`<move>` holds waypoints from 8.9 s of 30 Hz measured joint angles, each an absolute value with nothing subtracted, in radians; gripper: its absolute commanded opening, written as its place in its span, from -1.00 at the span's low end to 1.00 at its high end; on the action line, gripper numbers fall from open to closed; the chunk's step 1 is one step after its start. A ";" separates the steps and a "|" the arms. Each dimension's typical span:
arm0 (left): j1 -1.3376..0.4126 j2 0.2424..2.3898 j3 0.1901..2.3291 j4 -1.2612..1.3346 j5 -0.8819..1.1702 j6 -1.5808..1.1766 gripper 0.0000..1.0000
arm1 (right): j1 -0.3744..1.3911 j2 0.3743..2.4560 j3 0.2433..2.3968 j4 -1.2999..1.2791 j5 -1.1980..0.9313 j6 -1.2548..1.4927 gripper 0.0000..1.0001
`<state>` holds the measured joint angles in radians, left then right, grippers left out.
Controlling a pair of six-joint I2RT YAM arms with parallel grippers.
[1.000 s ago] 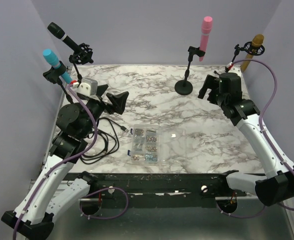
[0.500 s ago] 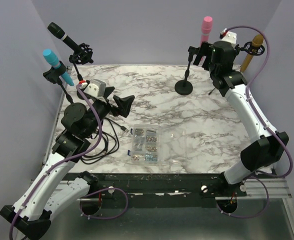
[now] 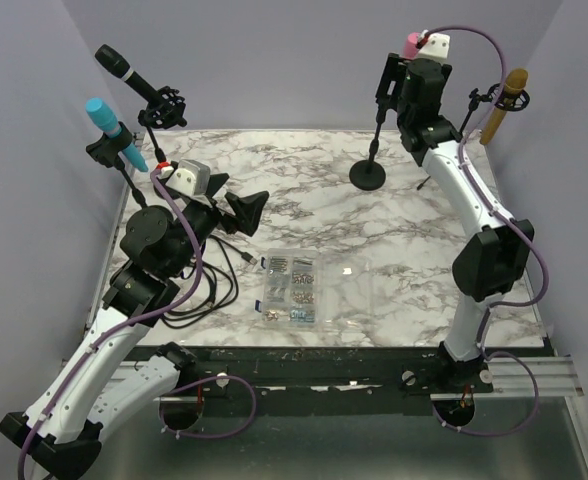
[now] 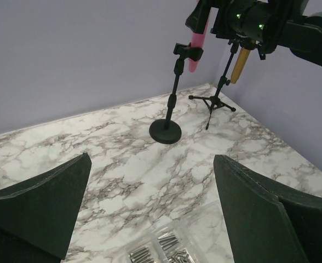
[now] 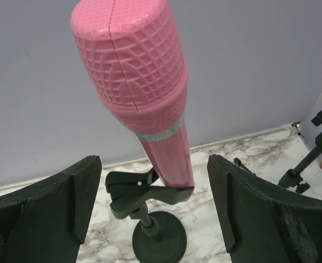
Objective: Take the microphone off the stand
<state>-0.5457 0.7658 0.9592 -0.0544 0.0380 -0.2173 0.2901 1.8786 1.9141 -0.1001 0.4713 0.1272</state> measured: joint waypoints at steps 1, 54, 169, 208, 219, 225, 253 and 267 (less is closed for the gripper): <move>-0.546 0.766 0.959 -0.054 0.038 -0.217 0.97 | 0.291 1.900 1.927 -0.090 0.478 0.111 0.68; -0.546 0.857 0.969 -0.054 0.102 -0.195 0.97 | 0.404 1.956 1.959 -0.066 0.400 0.027 -0.99; -0.496 1.191 1.346 -0.379 0.325 -0.310 0.97 | -0.096 1.184 0.731 -0.515 0.054 0.891 -0.99; -0.505 1.155 1.245 -0.330 0.281 -0.272 0.97 | -0.500 1.527 0.747 -0.388 -0.182 1.136 0.00; -0.505 1.155 1.245 -0.330 0.262 -0.273 0.97 | -0.498 1.565 0.801 -0.420 -0.173 1.132 0.24; -0.506 1.151 1.245 -0.329 0.262 -0.273 0.97 | -0.498 1.571 0.819 -0.415 -0.173 1.121 0.77; -0.506 1.150 1.245 -0.328 0.260 -0.273 0.97 | -0.352 1.352 0.832 -0.379 -0.154 0.844 1.00; -0.506 1.174 1.245 -0.323 0.281 -0.291 0.97 | -0.087 1.410 0.977 -0.340 -0.275 0.687 1.00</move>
